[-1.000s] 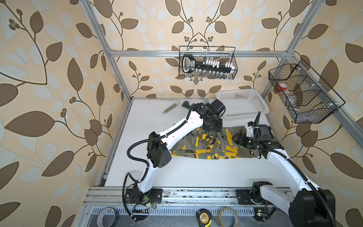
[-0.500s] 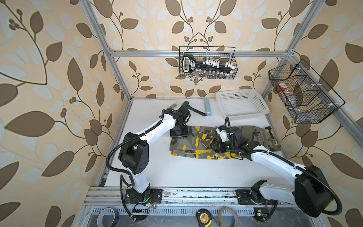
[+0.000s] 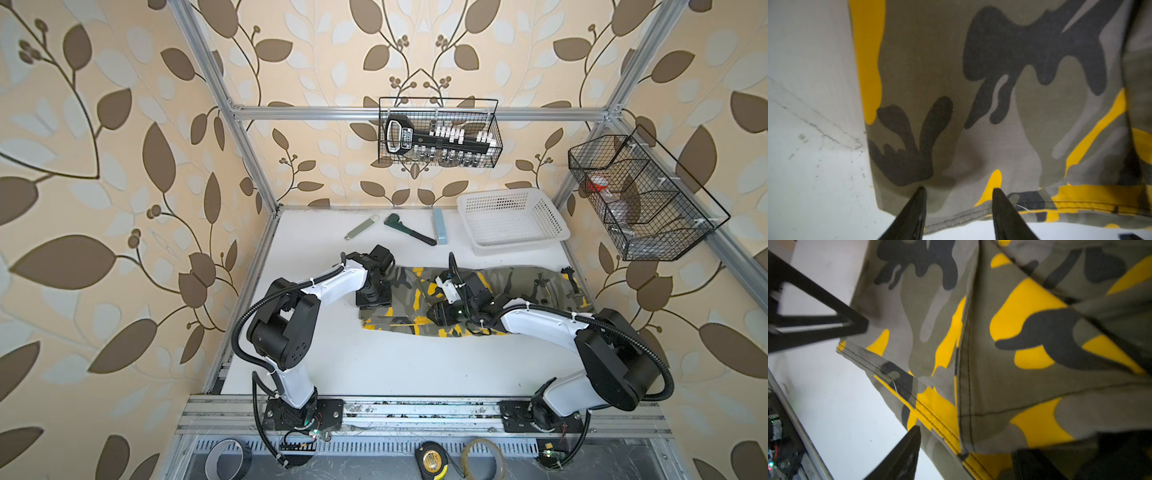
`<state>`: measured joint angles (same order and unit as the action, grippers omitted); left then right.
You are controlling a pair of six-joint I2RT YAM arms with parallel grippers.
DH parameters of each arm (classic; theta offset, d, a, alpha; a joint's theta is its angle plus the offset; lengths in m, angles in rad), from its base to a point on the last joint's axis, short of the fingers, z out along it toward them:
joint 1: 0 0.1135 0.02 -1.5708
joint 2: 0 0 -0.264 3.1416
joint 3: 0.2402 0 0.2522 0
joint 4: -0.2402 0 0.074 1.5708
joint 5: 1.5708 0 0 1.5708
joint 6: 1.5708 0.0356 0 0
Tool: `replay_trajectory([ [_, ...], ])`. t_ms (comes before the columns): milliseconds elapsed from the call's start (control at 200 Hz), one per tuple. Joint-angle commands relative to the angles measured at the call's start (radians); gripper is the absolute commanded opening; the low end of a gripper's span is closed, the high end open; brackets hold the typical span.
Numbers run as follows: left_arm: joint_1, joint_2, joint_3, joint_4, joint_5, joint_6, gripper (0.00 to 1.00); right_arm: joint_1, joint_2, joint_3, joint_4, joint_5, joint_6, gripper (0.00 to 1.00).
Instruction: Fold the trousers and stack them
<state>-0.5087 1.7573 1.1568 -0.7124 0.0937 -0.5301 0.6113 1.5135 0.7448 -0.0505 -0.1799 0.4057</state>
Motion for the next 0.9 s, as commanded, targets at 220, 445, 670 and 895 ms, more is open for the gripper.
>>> replay_trajectory([
  [220, 0.007, 0.032, -0.084, 0.005, -0.091, 0.065, 0.52, -0.097, 0.087, 0.044, 0.271, 0.103, 0.115, 0.67],
  [445, 0.008, -0.001, -0.106, -0.021, -0.101, 0.093, 0.52, -0.161, 0.128, 0.092, 0.249, 0.217, 0.062, 0.67],
  [670, 0.008, -0.035, -0.068, -0.080, -0.086, 0.115, 0.52, -0.228, 0.080, 0.151, 0.056, 0.188, -0.041, 0.68],
  [895, 0.011, -0.086, 0.037, -0.145, -0.068, 0.132, 0.57, -0.236, -0.036, 0.101, -0.118, 0.054, -0.118, 0.66],
])
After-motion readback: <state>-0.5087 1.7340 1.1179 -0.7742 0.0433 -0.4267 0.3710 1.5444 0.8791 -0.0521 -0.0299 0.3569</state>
